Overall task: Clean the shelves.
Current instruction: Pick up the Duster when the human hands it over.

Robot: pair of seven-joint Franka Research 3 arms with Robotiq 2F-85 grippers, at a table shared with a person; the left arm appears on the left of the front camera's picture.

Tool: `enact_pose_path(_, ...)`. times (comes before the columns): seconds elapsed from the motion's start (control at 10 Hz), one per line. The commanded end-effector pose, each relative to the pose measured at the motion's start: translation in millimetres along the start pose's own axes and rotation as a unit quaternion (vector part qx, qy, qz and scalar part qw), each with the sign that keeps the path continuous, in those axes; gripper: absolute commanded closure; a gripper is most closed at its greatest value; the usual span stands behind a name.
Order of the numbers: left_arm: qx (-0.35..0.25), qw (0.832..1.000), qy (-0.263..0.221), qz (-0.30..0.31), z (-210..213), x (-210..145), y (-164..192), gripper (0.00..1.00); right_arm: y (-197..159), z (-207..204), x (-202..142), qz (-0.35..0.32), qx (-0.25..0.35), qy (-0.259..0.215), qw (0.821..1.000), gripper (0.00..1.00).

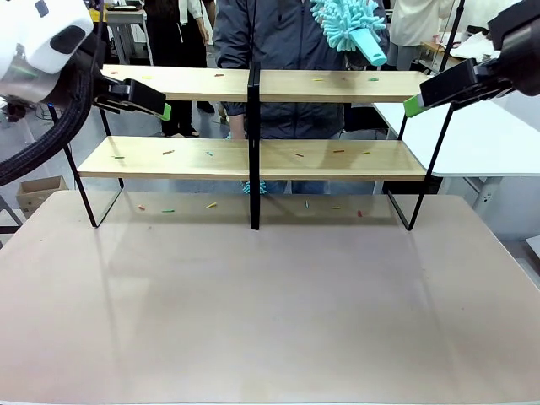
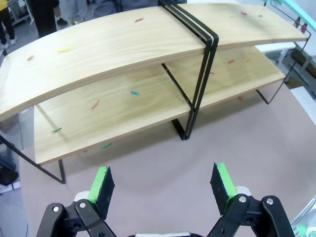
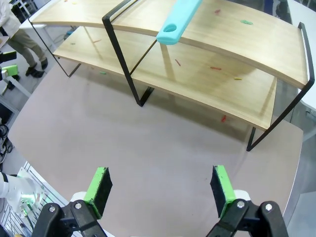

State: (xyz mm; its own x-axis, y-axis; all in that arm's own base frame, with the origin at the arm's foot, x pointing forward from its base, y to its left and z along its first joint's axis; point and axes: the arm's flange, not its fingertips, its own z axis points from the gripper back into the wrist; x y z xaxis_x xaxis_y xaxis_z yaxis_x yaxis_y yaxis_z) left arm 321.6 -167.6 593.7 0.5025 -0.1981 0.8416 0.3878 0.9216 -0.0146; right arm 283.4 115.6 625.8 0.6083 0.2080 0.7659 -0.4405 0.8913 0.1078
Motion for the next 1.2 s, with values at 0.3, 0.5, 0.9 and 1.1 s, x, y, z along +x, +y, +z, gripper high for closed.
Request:
enact_pose_path(0.3,0.003,0.999,-0.051,0.009,15,-32,1,0.0,4,-7,0,-0.007,-0.003,-0.003,1.0,0.0)
enact_pose_path(0.5,0.008,0.999,-0.048,0.01,14,-32,-1,0.0,3,-6,0,-0.006,-0.003,-0.002,1.0,0.0)
enact_pose_path(0.9,0.001,0.999,-0.042,0.003,10,9,-1,0.0,24,0,1,-0.028,-0.009,-0.017,0.999,0.0)
enact_pose_path(1.1,0.001,0.999,-0.042,0.003,10,9,-1,0.0,40,4,3,-0.055,-0.039,0.001,0.998,0.0)
